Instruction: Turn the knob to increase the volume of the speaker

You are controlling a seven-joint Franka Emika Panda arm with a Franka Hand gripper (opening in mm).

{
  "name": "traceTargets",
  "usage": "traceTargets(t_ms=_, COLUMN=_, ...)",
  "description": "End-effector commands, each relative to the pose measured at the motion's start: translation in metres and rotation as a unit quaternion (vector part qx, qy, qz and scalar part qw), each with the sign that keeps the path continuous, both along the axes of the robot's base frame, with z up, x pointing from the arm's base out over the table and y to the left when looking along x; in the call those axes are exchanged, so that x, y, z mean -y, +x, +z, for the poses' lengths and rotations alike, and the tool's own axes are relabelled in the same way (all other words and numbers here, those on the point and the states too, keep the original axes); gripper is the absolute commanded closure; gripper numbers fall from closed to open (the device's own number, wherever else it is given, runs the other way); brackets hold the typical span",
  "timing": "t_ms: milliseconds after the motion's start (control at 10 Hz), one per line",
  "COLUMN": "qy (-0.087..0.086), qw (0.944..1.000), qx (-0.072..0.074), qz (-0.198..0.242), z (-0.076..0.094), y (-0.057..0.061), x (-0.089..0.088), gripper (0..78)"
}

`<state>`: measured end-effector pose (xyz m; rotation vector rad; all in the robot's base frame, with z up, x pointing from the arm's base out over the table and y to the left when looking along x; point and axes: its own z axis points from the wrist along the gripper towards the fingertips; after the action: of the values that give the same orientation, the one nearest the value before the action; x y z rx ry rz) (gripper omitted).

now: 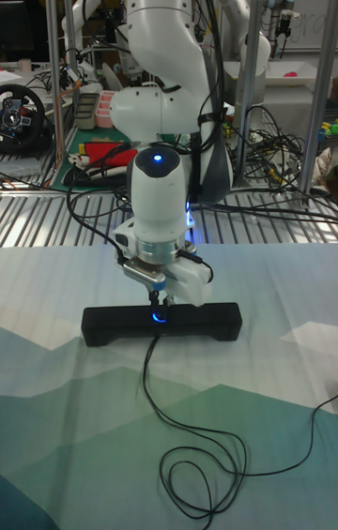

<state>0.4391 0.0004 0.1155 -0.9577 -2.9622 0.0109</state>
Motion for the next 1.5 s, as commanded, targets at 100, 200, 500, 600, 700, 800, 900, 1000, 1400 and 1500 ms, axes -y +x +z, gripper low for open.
traceTargets(t_ms=100, qy=0.0, qw=0.9991, qx=0.002, qz=-0.041, z=0.0012, y=0.001, x=0.0001, gripper=76.3)
traceTargets(t_ms=200, qy=-0.001, qw=0.999, qx=0.002, qz=-0.044, z=0.0012, y=0.001, x=0.0001, gripper=76.3)
traceTargets(t_ms=500, qy=-0.002, qw=0.9968, qx=0.003, qz=-0.079, z=0.0013, y=0.001, x=0.0001, gripper=76.3)
traceTargets(t_ms=600, qy=-0.002, qw=0.9959, qx=0.003, qz=-0.09, z=0.0013, y=0.001, x=0.0001, gripper=76.3)
traceTargets(t_ms=700, qy=-0.003, qw=0.9948, qx=0.003, qz=-0.102, z=0.0013, y=0.001, x=0.0001, gripper=76.3)
traceTargets(t_ms=800, qy=-0.003, qw=0.9932, qx=0.003, qz=-0.116, z=0.0013, y=0.001, x=0.0001, gripper=76.3)
traceTargets(t_ms=900, qy=-0.004, qw=0.9916, qx=0.002, qz=-0.129, z=0.0013, y=0.001, x=0.0001, gripper=76.3)
traceTargets(t_ms=1000, qy=-0.004, qw=0.9913, qx=0.002, qz=-0.131, z=0.0013, y=0.001, x=0.0001, gripper=76.3)
traceTargets(t_ms=1400, qy=-0.006, qw=0.9823, qx=0.003, qz=-0.187, z=0.0013, y=0.001, x=0.0001, gripper=76.3)
traceTargets(t_ms=1500, qy=-0.006, qw=0.9807, qx=0.003, qz=-0.195, z=0.0013, y=0.001, x=0.0001, gripper=76.3)
